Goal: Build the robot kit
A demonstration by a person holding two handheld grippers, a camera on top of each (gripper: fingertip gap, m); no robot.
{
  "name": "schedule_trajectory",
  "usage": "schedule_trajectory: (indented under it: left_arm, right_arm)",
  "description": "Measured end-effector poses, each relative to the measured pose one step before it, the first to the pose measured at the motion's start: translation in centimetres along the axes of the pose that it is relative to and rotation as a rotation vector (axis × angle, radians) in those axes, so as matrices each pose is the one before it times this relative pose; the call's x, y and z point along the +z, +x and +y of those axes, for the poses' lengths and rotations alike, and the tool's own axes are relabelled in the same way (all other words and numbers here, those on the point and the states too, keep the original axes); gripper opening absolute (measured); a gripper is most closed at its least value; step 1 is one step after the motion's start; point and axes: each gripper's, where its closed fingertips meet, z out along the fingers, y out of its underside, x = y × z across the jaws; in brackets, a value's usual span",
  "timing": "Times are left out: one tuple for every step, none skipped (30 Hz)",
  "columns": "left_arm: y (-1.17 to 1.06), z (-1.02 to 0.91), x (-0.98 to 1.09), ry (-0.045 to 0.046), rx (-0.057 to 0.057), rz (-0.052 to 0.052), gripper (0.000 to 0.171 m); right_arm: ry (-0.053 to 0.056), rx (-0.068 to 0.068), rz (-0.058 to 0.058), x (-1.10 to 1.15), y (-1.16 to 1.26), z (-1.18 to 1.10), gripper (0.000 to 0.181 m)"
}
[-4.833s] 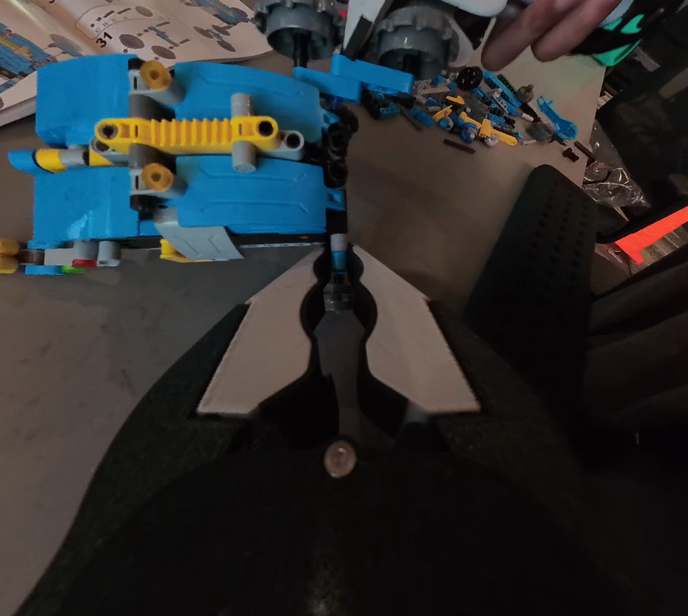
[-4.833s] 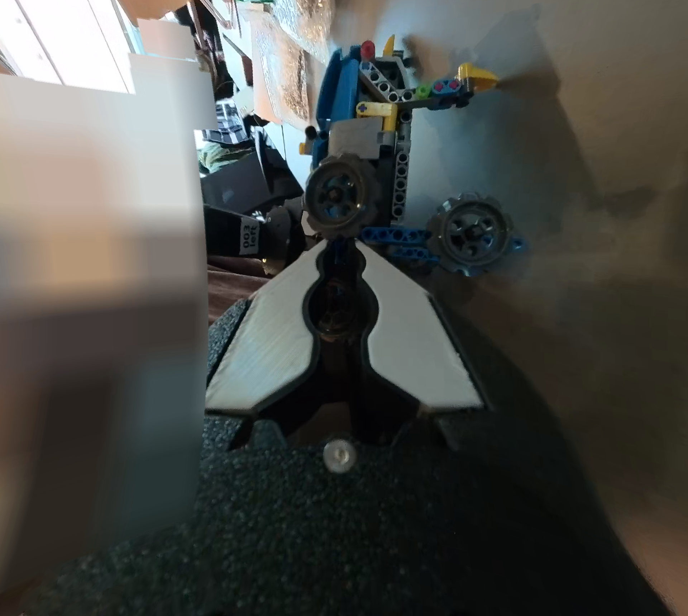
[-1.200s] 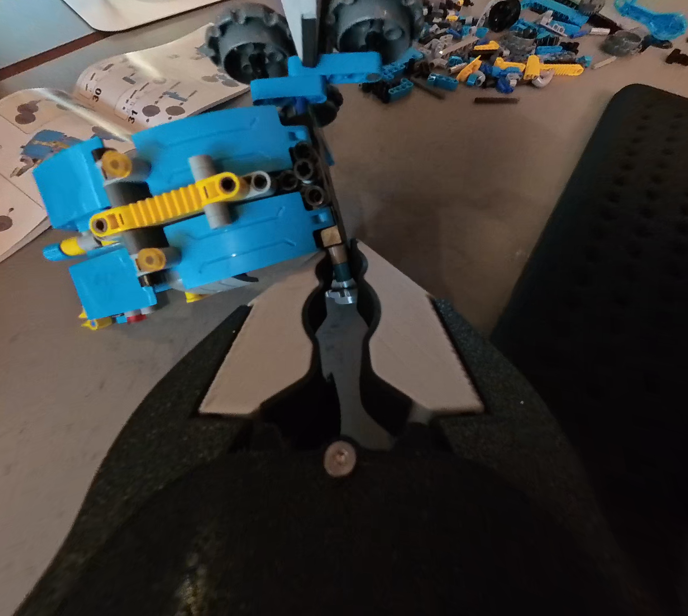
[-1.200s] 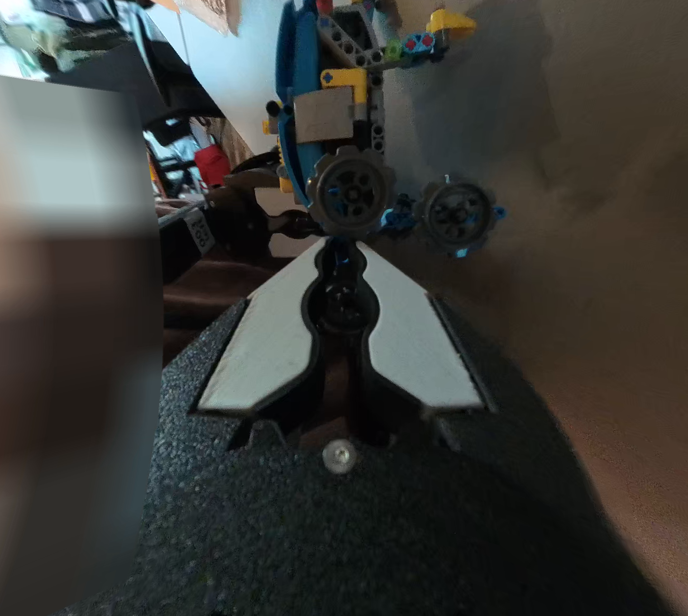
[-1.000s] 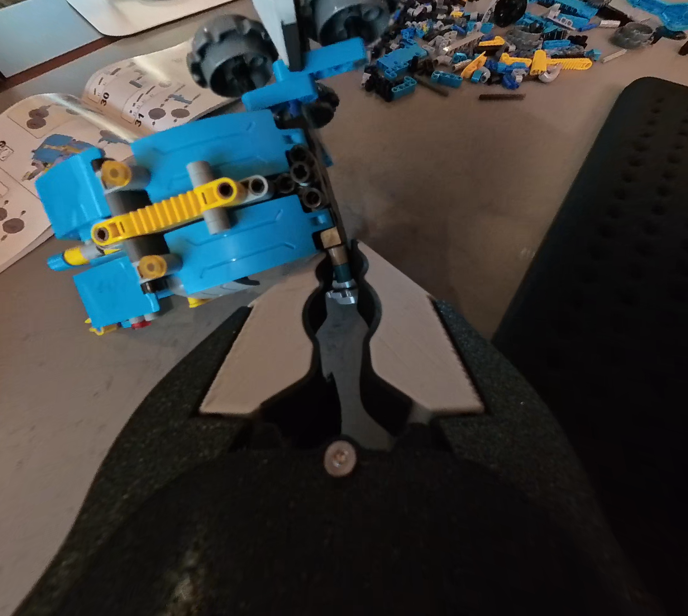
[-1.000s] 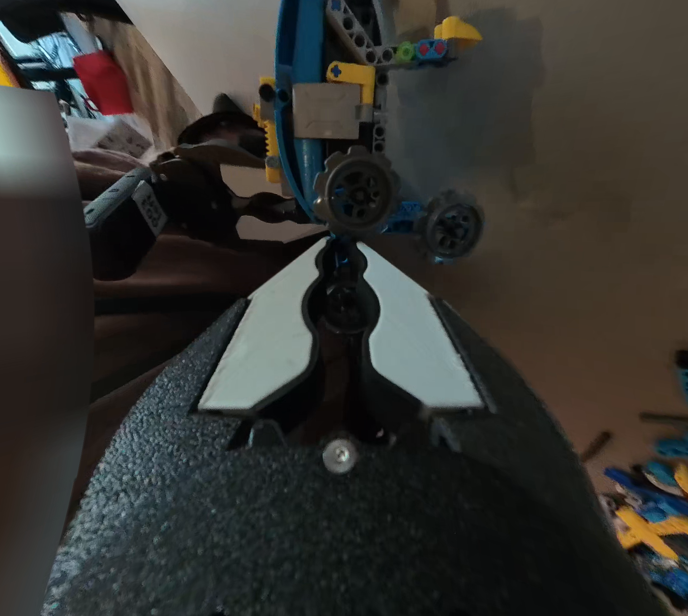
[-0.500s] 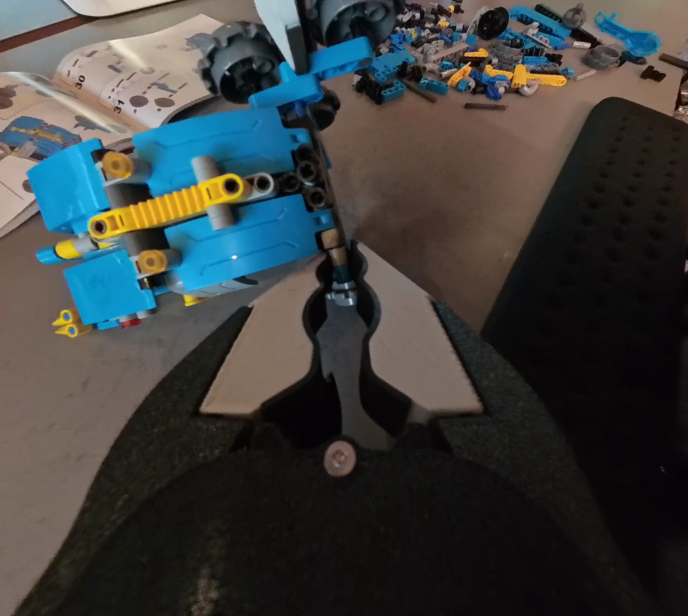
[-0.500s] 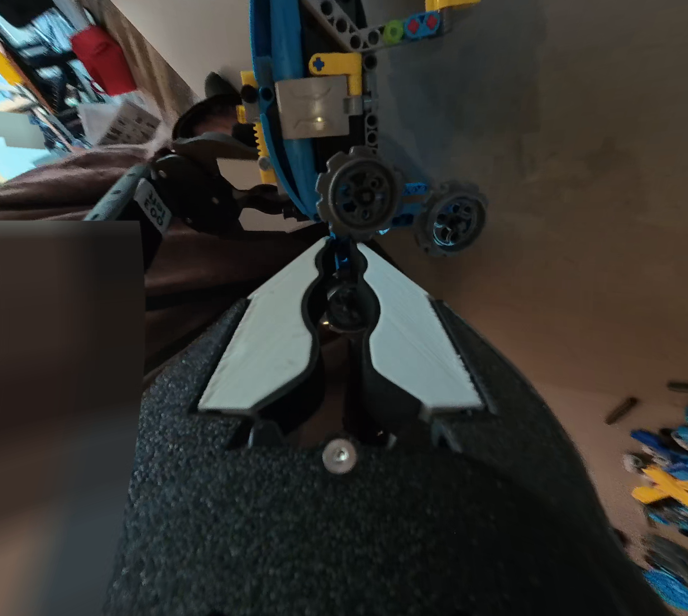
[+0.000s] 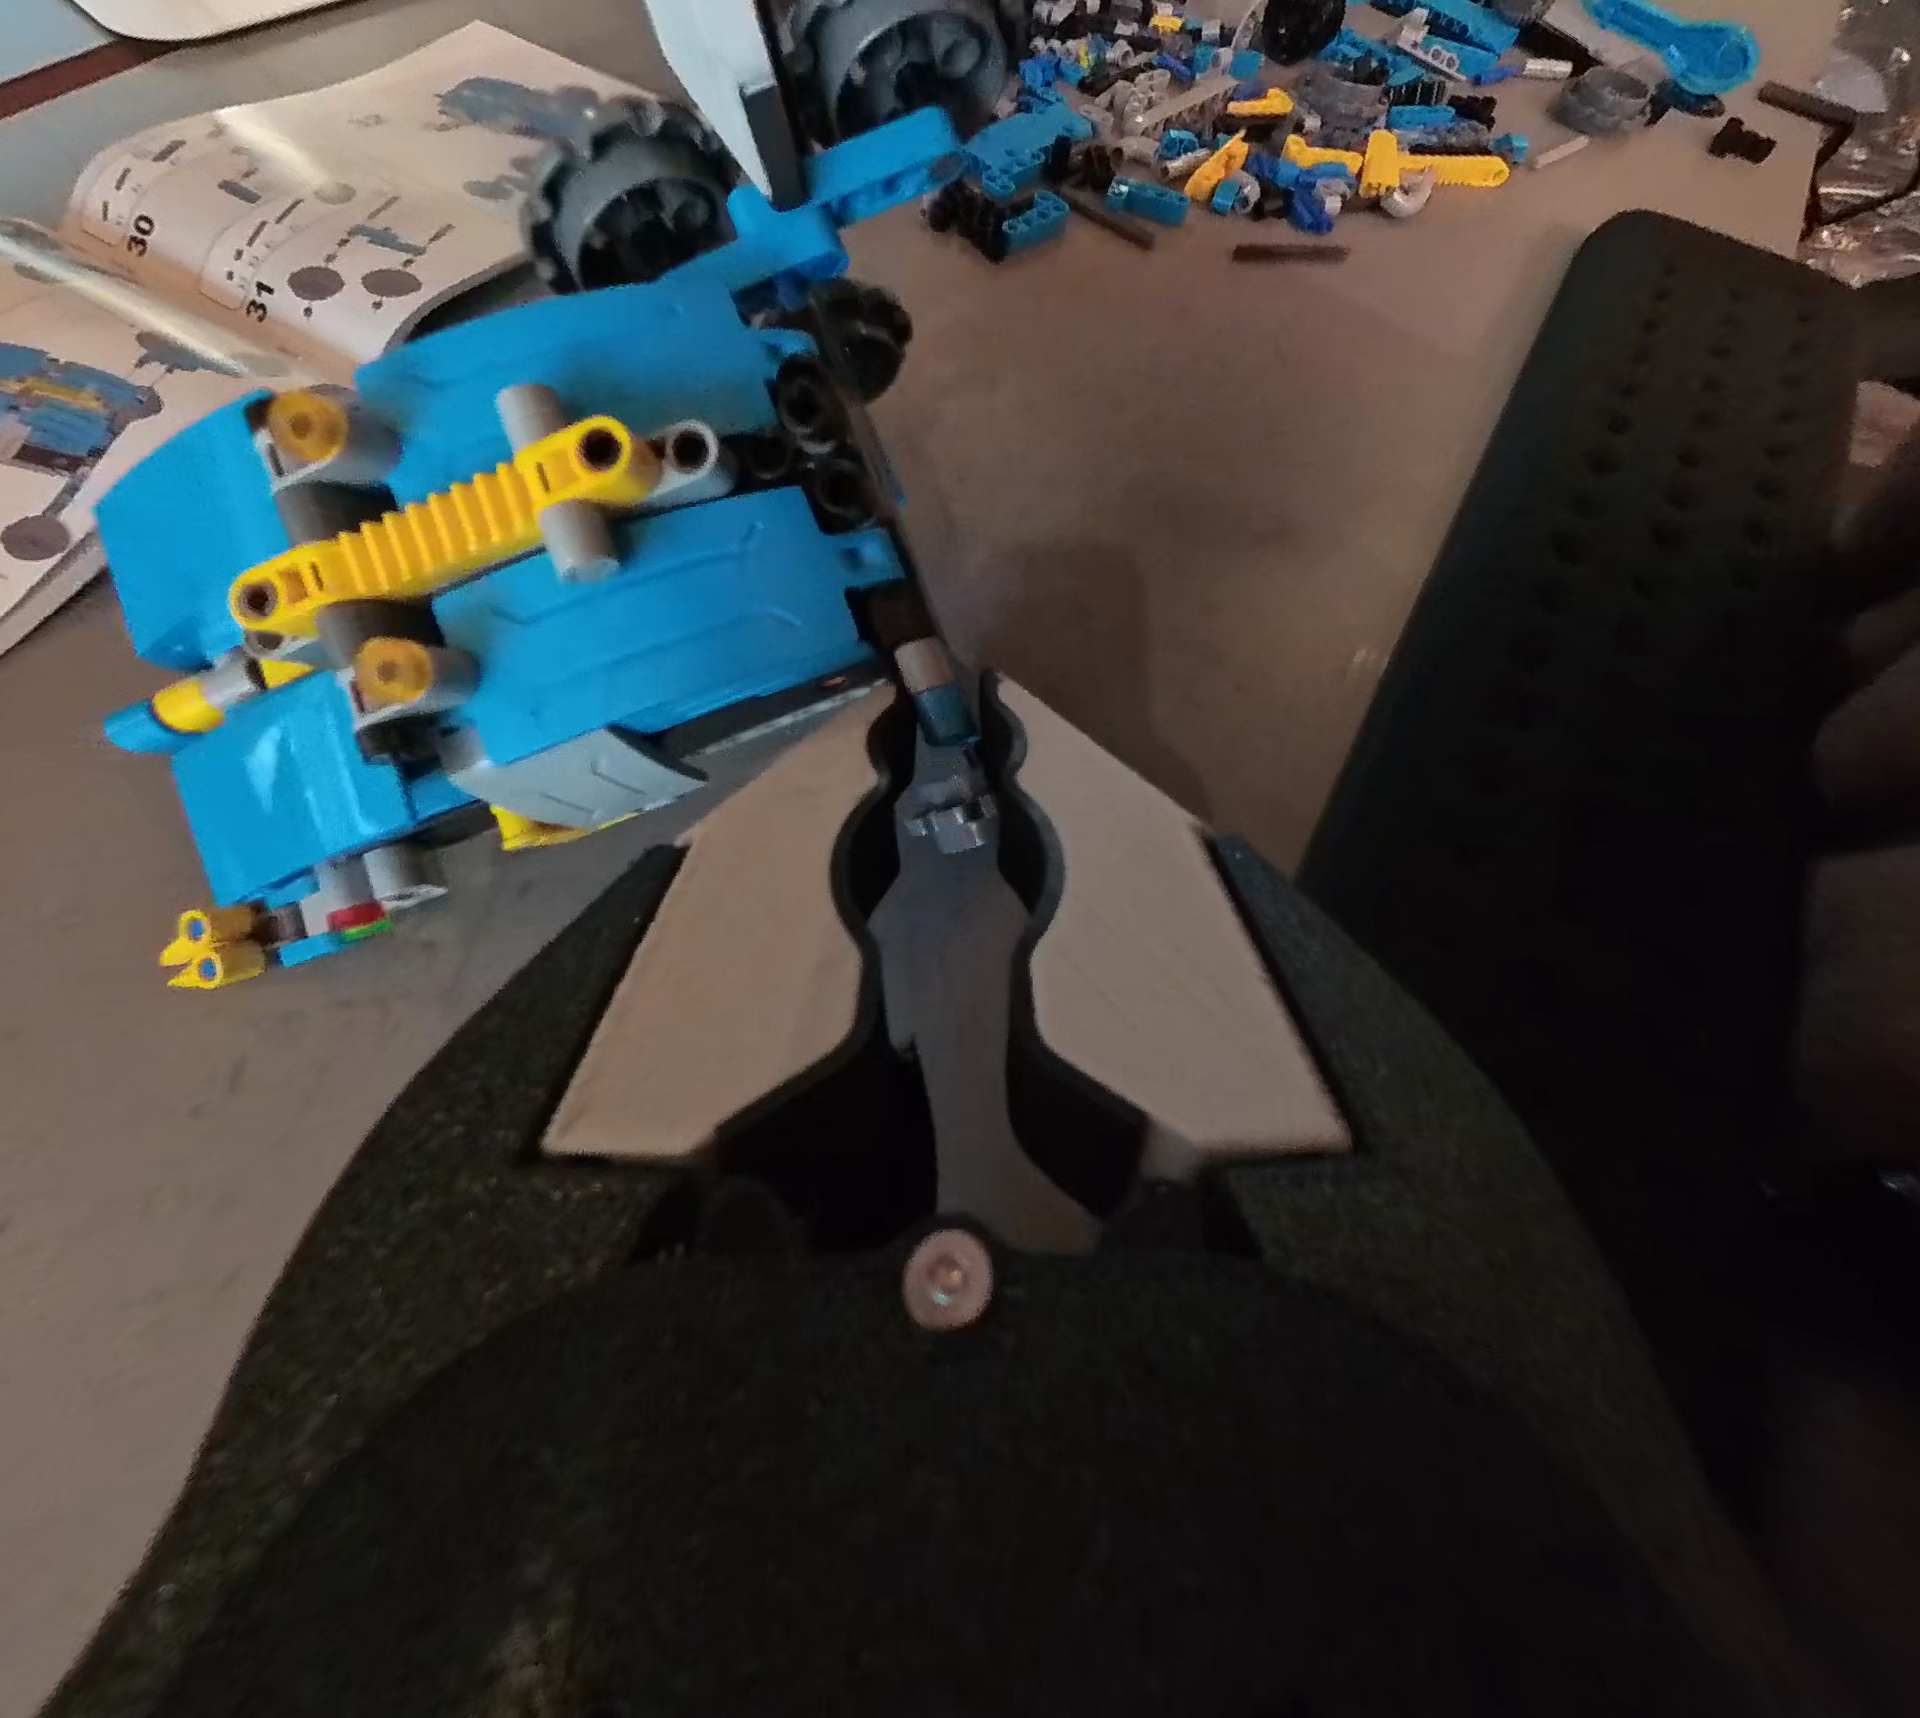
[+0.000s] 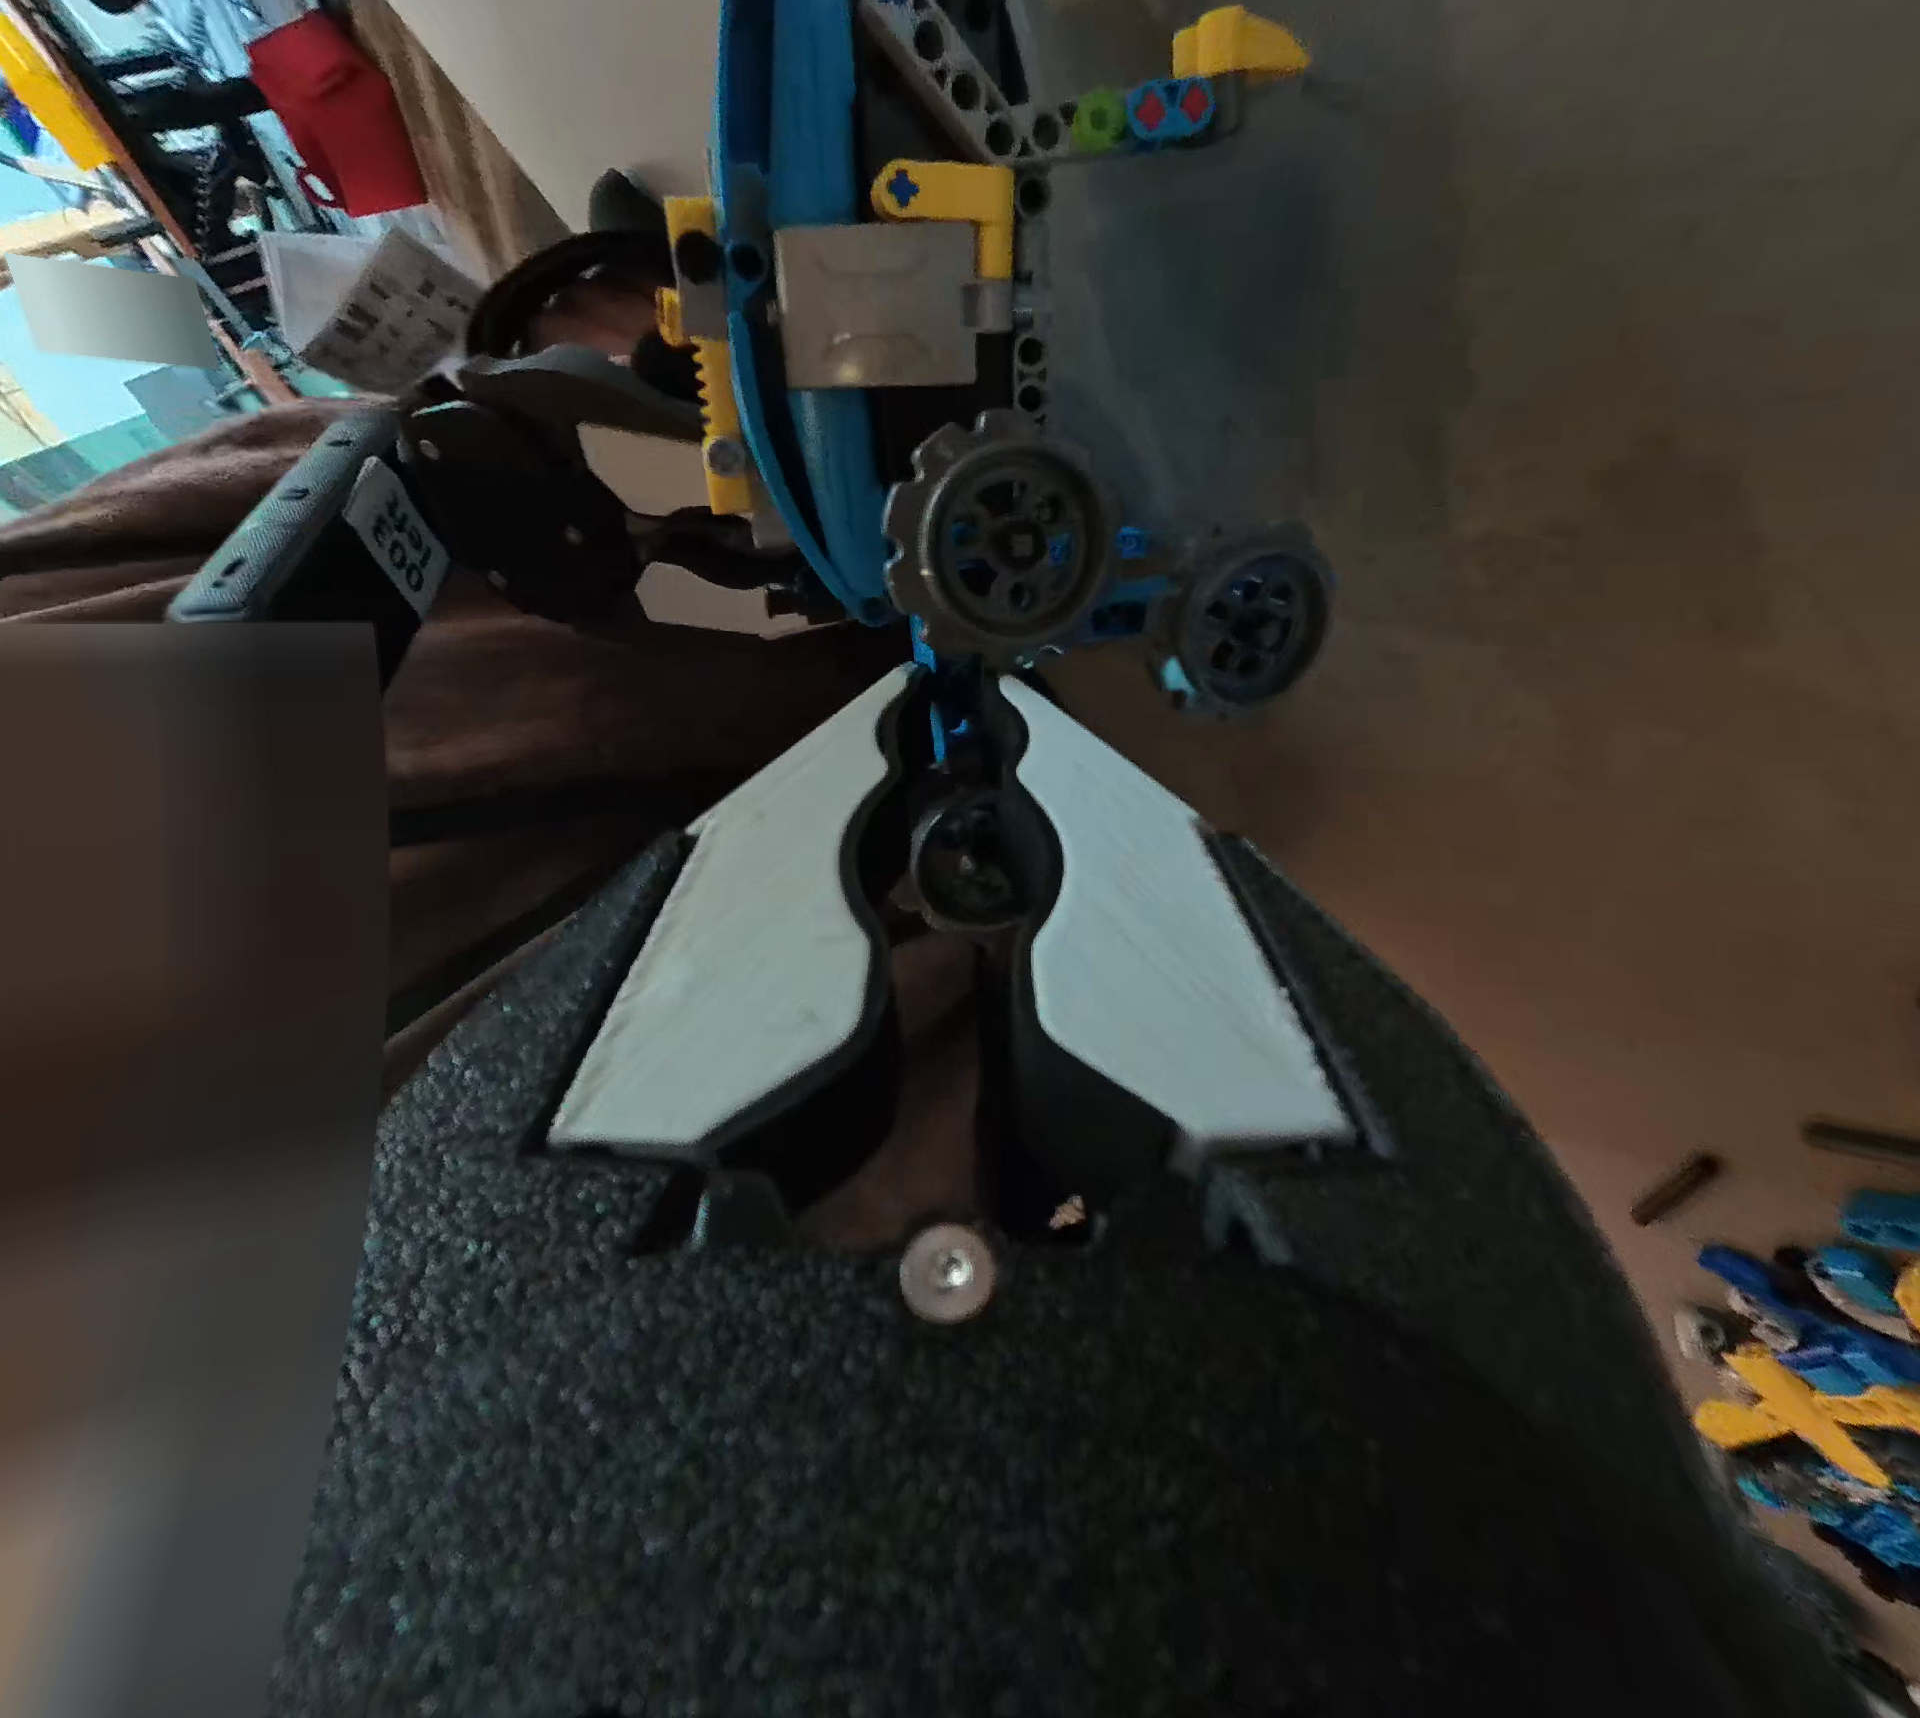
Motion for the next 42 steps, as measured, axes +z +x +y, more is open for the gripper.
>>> schedule_trajectory:
  left_arm:
    - [0.022,0.113,-0.204,-0.01368,0.0004,0.0014,0.011]
    - [0.044,0.150,-0.189,-0.01235,-0.0022,0.0023,0.011]
    - [0.069,0.116,-0.177,-0.00696,-0.0129,0.0047,0.011]
    - [0.069,0.080,-0.177,-0.00216,-0.0244,0.0055,0.012]
    - [0.020,0.051,-0.193,-0.00152,-0.0233,0.0044,0.012]
    - [-0.073,0.015,-0.264,-0.00232,-0.0148,-0.0016,0.010]
    - [-0.198,0.017,-0.316,-0.00594,-0.0152,-0.0092,0.009]
    - [-0.251,0.101,-0.345,-0.01179,-0.0184,-0.0106,0.009]
    - [-0.189,0.195,-0.425,-0.01619,-0.0065,-0.0001,0.008]
    - [-0.113,0.301,-0.563,-0.01921,0.0114,0.0130,0.008]
    - [-0.192,0.340,-0.695,-0.02176,0.0206,0.0153,0.007]
    - [-0.358,0.364,-0.772,-0.02563,0.0235,0.0093,0.008]
    - [-0.418,0.442,-0.734,-0.03229,0.0228,0.0102,0.008]
    - [-0.366,0.455,-0.627,-0.03632,0.0189,0.0131,0.009]
    - [-0.395,0.396,-0.496,-0.02975,0.0176,0.0021,0.010]
    - [-0.425,0.352,-0.361,-0.02201,0.0192,-0.0101,0.011]
    - [-0.335,0.269,-0.283,-0.01665,0.0131,-0.0148,0.012]
    - [-0.255,0.089,-0.270,-0.00712,-0.0011,-0.0183,0.014]
    - [-0.068,-0.006,-0.246,-0.00019,-0.0129,-0.0111,0.019]
    - [0.069,0.059,-0.241,-0.00165,-0.0209,-0.0069,0.023]
    - [-0.075,-0.021,-0.350,0.01034,-0.0271,-0.0215,0.024]
    - [-0.075,-0.224,-0.496,0.03138,-0.0298,-0.0251,0.024]
    - [0.200,-0.265,-0.519,0.03981,-0.0304,-0.0072,0.024]
    - [0.271,-0.156,-0.437,0.03249,-0.0301,-0.0005,0.026]
    - [0.041,0.054,-0.348,0.01745,-0.0255,-0.0132,0.026]
    - [-0.415,0.126,-0.380,0.00843,-0.0251,-0.0434,0.026]
    - [-0.637,-0.032,-0.477,0.01451,-0.0320,-0.0633,0.028]
    - [-0.129,-0.449,-0.545,0.03445,-0.0432,-0.0407,0.028]
    - [0.760,-0.933,-0.526,0.06019,-0.0585,0.0052,0.028]
    - [1.436,-1.158,-0.317,0.07613,-0.0772,0.0413,0.028]
    - [1.903,-0.993,0.043,0.07167,-0.0882,0.0703,0.028]
    - [2.044,-0.512,0.366,0.05130,-0.0870,0.0909,0.028]
    - [1.642,-0.151,0.509,0.03703,-0.0794,0.0840,0.029]
    - [0.863,-0.075,0.415,0.03918,-0.0665,0.0542,0.031]
    - [0.541,-0.055,0.210,0.03860,-0.0570,0.0462,0.033]
    - [0.660,-0.015,0.027,0.02773,-0.0570,0.0588,0.032]
    - [0.881,0.045,-0.049,0.01822,-0.0408,0.0660,0.025]
    - [0.930,0.126,-0.053,0.01360,-0.0143,0.0564,0.010]
    - [0.470,0.208,0.022,0.00546,-0.0007,0.0180,0.008]
    - [0.199,0.226,0.058,-0.00008,0.0054,-0.0007,0.008]
    - [0.221,0.163,0.049,-0.00303,0.0003,0.0054,0.008]
    - [0.163,0.154,0.014,-0.00701,-0.0096,0.0048,0.008]
  right_arm:
    - [0.0021,0.0081,-0.0326,0.120,0.012,0.052,0.008]
    - [0.0042,0.0053,-0.0426,0.202,-0.134,0.030,0.008]
    - [0.0080,-0.0018,-0.0423,0.162,-0.121,-0.036,0.008]
    - [0.0103,-0.0024,-0.0367,0.146,-0.081,-0.084,0.009]
    - [0.0108,-0.0046,-0.0352,0.162,-0.126,-0.064,0.009]
    - [0.0075,-0.0059,-0.0301,0.149,-0.095,-0.032,0.009]
    - [0.0101,-0.0084,-0.0257,0.121,-0.084,-0.057,0.009]
    - [0.0183,-0.0069,-0.0214,0.157,-0.070,-0.109,0.007]
    - [0.0174,-0.0104,-0.0241,0.262,-0.178,-0.001,0.008]
    - [0.0074,-0.0134,-0.0234,0.399,-0.142,0.209,0.007]
    - [0.0054,-0.0140,-0.0193,0.471,-0.090,0.262,0.008]
    - [0.0091,-0.0221,-0.0162,0.521,-0.070,0.182,0.007]
    - [0.0098,-0.0243,-0.0143,0.596,-0.053,0.138,0.008]
    - [0.0126,-0.0141,-0.0218,0.607,-0.165,0.073,0.008]
    - [0.0211,-0.0077,-0.0264,0.519,-0.240,-0.155,0.008]
    - [0.0280,-0.0102,-0.0263,0.386,-0.242,-0.278,0.009]
    - [0.0273,-0.0110,-0.0285,0.292,-0.269,-0.276,0.010]
    - [0.0218,-0.0105,-0.0203,0.235,-0.128,-0.182,0.009]
    - [0.0172,-0.0143,-0.0114,0.187,0.021,-0.025,0.009]
    - [0.0076,-0.0219,-0.0120,0.216,0.021,0.215,0.009]
    - [0.0148,-0.0100,-0.0114,0.202,-0.005,0.147,0.008]
    - [0.0245,-0.0067,-0.0099,0.126,-0.041,0.048,0.008]
    - [0.0212,-0.0126,-0.0036,0.076,0.016,0.100,0.008]
    - [0.0236,-0.0270,0.0044,-0.001,0.035,0.057,0.008]
    - [0.0326,-0.0388,0.0118,-0.104,0.011,-0.046,0.008]
    - [0.0330,-0.0475,0.0191,-0.139,0.033,-0.020,0.008]
    - [0.0463,-0.0619,0.0291,-0.126,-0.036,-0.116,0.007]
    - [0.0413,-0.0717,0.0226,0.008,-0.363,0.040,0.008]
    - [0.0291,-0.0801,0.0275,0.122,-0.537,0.234,0.009]
    - [0.0348,-0.1052,0.0443,0.182,-0.609,0.161,0.008]
    - [0.0538,-0.1188,0.0384,0.212,-0.999,-0.076,0.009]
    - [0.0566,-0.1101,0.0136,0.240,-1.530,-0.139,0.008]
    - [0.0547,-0.0937,-0.0101,0.231,-1.883,-0.173,0.008]
    - [0.0734,-0.0708,-0.0195,0.044,-1.891,-0.535,0.009]
    - [0.0686,-0.0455,-0.0047,-0.115,-1.418,-0.546,0.008]
    - [0.0466,-0.0199,0.0204,-0.229,-0.675,-0.274,0.009]
    - [0.0418,-0.0010,0.0026,-0.363,-0.560,-0.216,0.010]
    - [0.0279,0.0160,-0.0054,-0.363,-0.438,-0.037,0.009]
    - [0.0107,0.0150,0.0087,-0.244,-0.132,0.244,0.009]
    - [0.0111,0.0109,0.0072,-0.201,-0.121,0.182,0.008]
    - [0.0138,0.0067,-0.0037,-0.214,-0.245,0.029,0.009]
    - [0.0075,0.0058,0.0000,-0.185,-0.167,0.046,0.008]
